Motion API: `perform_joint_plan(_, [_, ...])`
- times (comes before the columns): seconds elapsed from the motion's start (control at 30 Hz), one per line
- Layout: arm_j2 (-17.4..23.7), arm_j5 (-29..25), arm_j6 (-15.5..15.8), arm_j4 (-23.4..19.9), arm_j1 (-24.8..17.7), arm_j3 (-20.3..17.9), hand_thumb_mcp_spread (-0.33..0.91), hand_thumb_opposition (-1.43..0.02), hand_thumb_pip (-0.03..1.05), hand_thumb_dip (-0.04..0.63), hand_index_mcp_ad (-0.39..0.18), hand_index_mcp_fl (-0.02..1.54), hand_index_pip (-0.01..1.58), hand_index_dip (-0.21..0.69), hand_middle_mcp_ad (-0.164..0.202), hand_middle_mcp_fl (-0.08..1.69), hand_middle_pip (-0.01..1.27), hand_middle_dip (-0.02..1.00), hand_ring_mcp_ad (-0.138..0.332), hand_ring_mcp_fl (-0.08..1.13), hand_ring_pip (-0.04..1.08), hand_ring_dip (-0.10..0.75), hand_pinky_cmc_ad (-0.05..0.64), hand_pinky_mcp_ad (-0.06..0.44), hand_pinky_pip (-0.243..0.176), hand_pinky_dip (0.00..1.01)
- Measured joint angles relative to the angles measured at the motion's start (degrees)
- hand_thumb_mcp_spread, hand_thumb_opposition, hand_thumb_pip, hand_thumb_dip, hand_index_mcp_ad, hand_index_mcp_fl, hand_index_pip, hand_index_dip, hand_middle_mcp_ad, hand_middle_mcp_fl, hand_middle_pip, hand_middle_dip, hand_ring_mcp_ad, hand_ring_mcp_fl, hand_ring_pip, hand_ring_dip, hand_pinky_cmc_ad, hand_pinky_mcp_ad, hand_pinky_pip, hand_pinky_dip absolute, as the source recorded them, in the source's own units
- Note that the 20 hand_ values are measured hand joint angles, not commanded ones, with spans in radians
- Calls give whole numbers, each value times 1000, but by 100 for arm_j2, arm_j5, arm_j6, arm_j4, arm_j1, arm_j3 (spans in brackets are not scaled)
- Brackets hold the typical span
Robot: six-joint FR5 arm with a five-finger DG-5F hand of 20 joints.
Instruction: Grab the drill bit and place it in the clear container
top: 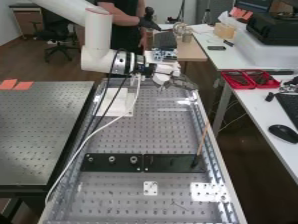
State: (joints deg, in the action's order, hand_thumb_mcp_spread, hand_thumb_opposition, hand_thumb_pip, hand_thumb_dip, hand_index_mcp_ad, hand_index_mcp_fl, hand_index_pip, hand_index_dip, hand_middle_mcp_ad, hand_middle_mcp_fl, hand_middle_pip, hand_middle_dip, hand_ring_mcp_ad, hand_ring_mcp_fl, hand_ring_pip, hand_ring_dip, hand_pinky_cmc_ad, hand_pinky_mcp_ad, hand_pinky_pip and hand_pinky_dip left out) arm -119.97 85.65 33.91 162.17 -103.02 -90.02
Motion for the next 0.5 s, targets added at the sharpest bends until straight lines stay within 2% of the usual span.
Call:
perform_joint_plan(0.33, [25,-65,-33,29,6,1,614,-1063,414,300,-98,1211,482,429,-52,415,115,284,138,164,108,126,267,106,-35,138])
perform_joint_plan(0.5, [26,50,-30,109,36,31,579,-1025,417,300,-99,1091,553,429,-51,401,117,284,140,157,108,126,267,106,-35,138])
